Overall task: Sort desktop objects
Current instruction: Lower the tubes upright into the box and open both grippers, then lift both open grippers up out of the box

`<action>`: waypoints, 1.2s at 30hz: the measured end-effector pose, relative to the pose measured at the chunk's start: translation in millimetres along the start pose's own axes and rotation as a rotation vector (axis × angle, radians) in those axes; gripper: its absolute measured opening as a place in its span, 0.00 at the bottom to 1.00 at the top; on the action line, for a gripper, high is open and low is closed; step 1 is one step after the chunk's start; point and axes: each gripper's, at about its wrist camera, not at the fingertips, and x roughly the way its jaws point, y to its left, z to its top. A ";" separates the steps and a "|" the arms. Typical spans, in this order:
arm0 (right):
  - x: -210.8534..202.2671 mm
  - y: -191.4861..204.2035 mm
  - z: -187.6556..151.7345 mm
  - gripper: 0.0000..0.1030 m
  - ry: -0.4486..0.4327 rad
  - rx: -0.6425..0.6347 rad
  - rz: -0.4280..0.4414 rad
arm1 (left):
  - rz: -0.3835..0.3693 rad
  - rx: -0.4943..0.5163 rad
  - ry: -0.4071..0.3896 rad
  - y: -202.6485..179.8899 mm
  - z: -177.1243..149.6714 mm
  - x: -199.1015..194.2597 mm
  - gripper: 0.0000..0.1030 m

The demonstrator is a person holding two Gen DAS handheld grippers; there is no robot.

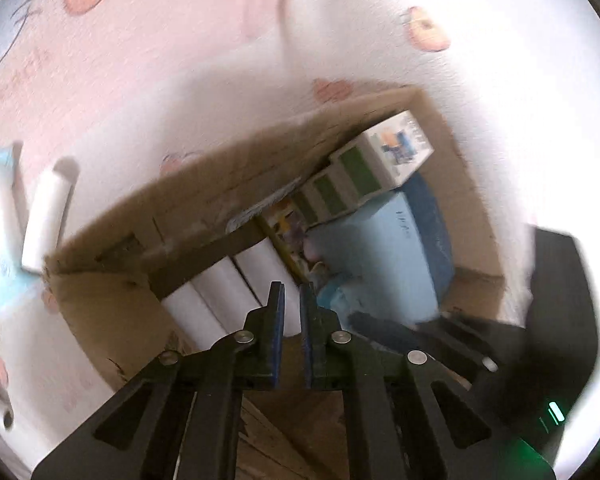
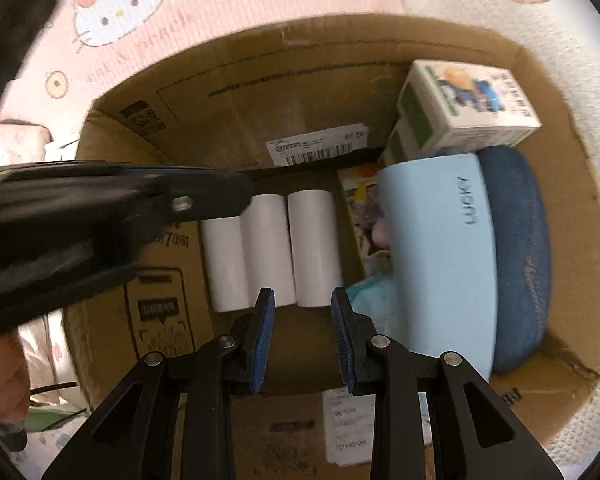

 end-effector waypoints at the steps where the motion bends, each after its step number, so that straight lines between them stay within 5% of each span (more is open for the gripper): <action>1: 4.8 0.0 3.3 0.25 0.016 0.011 -0.008 | 0.006 0.023 -0.014 -5.0 1.0 3.6 0.08; 4: 21.9 -1.6 12.5 0.25 0.078 0.046 -0.017 | 0.044 0.107 -0.075 -8.1 2.1 -1.8 0.08; 17: 51.5 -2.3 38.3 0.25 0.152 0.141 -0.075 | -0.044 0.342 -0.214 -5.6 5.4 -4.1 0.07; 36: 63.5 21.6 51.8 0.25 0.200 0.121 -0.231 | -0.106 0.317 -0.323 31.4 23.2 -33.0 0.07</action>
